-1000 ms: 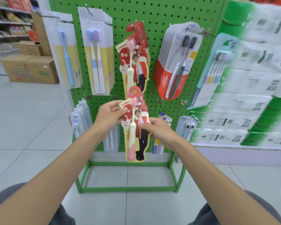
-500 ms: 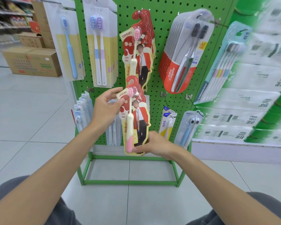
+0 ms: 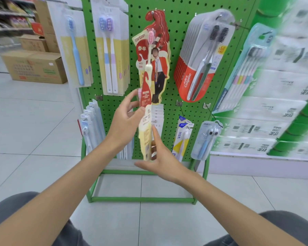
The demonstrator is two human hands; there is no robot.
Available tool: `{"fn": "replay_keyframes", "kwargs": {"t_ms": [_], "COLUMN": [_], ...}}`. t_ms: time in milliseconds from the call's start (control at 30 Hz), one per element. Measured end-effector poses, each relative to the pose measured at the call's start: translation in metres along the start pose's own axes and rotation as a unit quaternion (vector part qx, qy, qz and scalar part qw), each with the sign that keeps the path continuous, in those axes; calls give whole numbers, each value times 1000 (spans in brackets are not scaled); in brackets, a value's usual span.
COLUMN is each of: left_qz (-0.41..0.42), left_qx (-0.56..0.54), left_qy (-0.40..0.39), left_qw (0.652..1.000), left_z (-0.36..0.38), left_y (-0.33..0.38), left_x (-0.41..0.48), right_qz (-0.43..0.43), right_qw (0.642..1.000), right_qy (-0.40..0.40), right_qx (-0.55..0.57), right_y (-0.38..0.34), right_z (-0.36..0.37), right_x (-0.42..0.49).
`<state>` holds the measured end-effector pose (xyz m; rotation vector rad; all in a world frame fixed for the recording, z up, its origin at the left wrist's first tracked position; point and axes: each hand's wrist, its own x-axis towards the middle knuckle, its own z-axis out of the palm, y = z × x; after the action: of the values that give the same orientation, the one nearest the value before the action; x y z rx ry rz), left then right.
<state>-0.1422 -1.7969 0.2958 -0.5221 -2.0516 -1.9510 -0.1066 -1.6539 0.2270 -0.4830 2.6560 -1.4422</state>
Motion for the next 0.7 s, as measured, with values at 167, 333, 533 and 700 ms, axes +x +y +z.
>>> {"fn": "replay_keyframes", "kwargs": {"t_ms": [167,333,533,700], "left_qz": [-31,-102,-171,-202], "left_qx": [-31,-98,-137,-154], "left_qy": [23,-25,-63,-78], "left_qw": [999,990,974,964], "left_z": [-2,-3,-3,-1], "left_y": [-1,-7,-21,-25], "left_x": [1,3,5,4], "right_qz": [7,46,37,29], "right_qw": [997,995,991,978], "right_qy": [15,25,55,112], "right_qx": [79,87,119,175], "right_y": [7,12,10,0], "right_z": [-6,-10,-27,-50], "right_x": [7,12,21,26]}}
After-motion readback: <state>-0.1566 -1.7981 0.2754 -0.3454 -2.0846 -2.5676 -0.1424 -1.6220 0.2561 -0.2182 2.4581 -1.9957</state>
